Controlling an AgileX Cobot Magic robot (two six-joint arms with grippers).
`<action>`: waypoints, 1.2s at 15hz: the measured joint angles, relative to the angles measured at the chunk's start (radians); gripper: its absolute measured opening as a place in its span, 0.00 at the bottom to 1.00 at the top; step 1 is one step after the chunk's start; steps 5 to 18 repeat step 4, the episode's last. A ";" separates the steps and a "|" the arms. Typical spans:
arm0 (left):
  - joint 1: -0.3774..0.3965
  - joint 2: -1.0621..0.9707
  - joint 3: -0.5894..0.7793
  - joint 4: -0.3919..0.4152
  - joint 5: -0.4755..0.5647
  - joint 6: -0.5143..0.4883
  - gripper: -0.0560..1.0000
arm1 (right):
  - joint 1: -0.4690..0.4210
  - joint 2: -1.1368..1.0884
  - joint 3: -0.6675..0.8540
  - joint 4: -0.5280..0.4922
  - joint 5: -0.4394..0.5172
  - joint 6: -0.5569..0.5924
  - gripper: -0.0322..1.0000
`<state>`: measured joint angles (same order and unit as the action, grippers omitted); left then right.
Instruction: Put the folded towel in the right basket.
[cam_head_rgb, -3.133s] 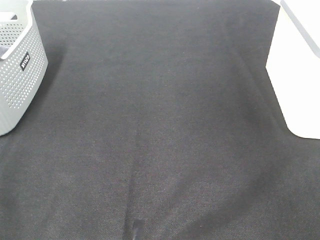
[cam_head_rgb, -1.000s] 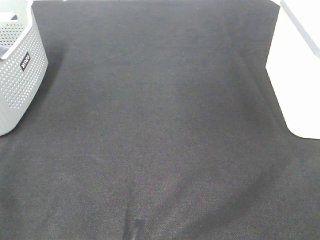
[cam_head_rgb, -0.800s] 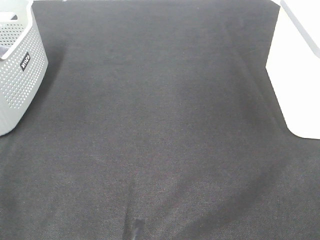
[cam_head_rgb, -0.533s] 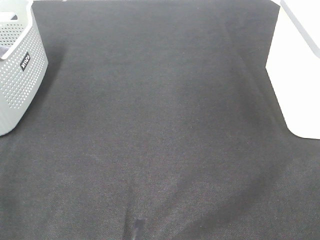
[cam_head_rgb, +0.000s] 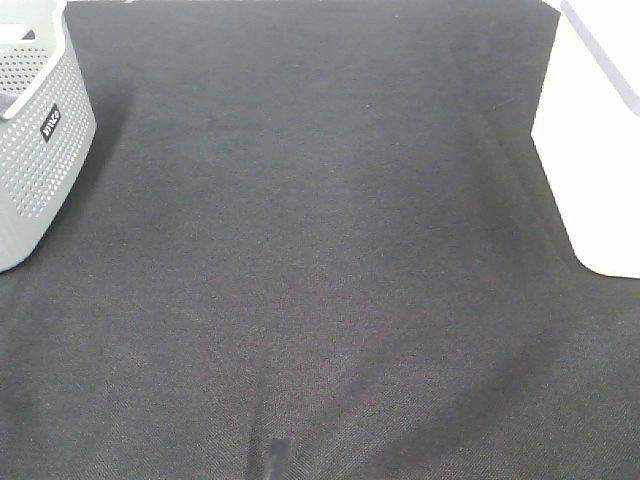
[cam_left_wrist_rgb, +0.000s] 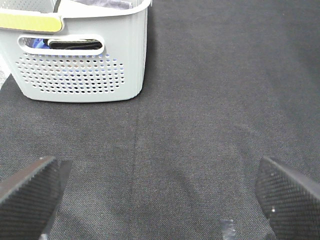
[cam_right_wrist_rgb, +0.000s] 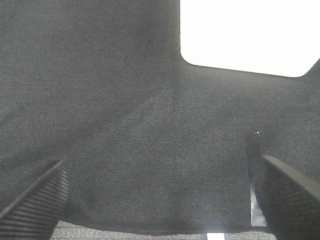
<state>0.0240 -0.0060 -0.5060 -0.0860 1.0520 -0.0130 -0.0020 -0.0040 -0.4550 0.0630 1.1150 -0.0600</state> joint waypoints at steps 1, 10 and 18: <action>0.000 0.000 0.000 0.000 0.000 0.000 0.99 | 0.000 0.000 0.000 0.000 0.000 0.000 0.97; 0.000 0.000 0.000 0.000 0.000 0.000 0.99 | 0.000 0.000 0.000 0.000 0.000 0.000 0.97; 0.000 0.000 0.000 0.000 0.000 0.000 0.99 | 0.000 0.000 0.000 0.000 0.000 0.000 0.97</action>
